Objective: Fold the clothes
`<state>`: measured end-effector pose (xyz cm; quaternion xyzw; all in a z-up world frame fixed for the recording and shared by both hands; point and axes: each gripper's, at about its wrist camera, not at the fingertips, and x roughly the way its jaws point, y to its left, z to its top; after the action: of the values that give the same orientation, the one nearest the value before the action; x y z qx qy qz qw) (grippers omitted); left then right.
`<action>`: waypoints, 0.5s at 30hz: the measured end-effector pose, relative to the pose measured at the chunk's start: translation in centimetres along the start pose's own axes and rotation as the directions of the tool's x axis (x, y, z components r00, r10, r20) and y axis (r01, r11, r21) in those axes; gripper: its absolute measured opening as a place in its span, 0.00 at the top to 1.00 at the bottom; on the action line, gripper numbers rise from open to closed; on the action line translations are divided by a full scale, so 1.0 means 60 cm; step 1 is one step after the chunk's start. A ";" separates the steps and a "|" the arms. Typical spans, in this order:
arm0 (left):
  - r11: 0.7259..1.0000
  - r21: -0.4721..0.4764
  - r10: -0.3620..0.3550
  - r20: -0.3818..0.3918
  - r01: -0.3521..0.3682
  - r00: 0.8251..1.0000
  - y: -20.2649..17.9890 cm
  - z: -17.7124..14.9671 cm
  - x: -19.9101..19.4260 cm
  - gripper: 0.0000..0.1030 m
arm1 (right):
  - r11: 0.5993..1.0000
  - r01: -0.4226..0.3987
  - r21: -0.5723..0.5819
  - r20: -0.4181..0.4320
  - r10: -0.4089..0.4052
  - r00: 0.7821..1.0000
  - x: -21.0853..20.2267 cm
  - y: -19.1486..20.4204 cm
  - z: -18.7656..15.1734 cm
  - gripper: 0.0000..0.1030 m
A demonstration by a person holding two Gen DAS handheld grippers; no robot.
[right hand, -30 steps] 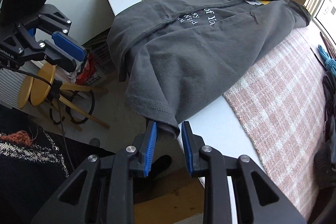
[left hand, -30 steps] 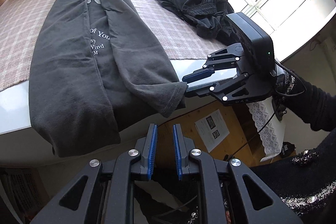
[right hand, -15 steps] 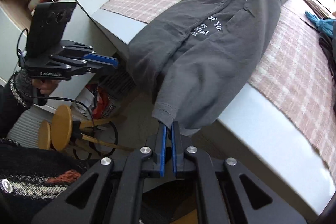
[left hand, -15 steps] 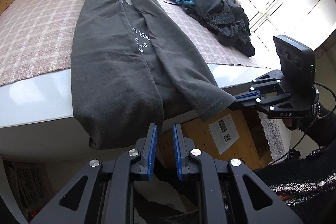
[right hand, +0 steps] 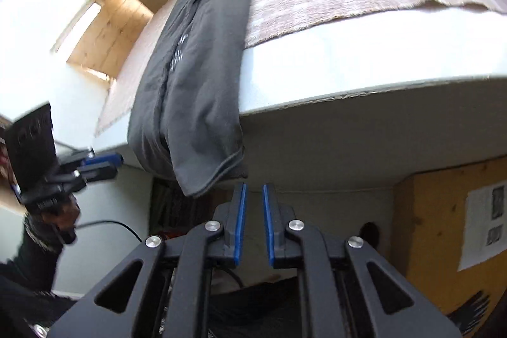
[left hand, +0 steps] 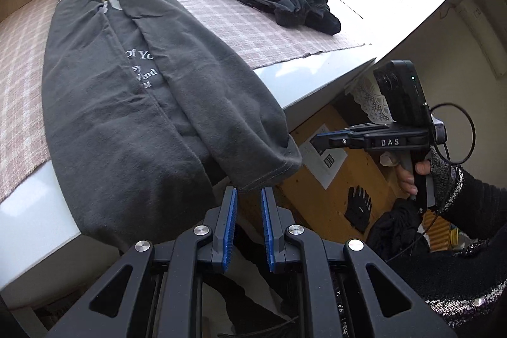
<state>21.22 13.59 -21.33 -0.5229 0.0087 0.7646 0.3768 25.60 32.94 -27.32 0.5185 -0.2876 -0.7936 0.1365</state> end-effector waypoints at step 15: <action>0.999 0.029 0.039 0.011 -0.039 0.999 0.026 0.006 -0.002 0.83 | 0.961 -0.104 0.257 -0.113 0.136 0.984 0.061 -0.002 -0.009 0.95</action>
<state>20.01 12.56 -21.68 -0.5132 0.0279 0.7742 0.3694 24.51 31.02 -30.28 0.5637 -0.4069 -0.7057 0.1364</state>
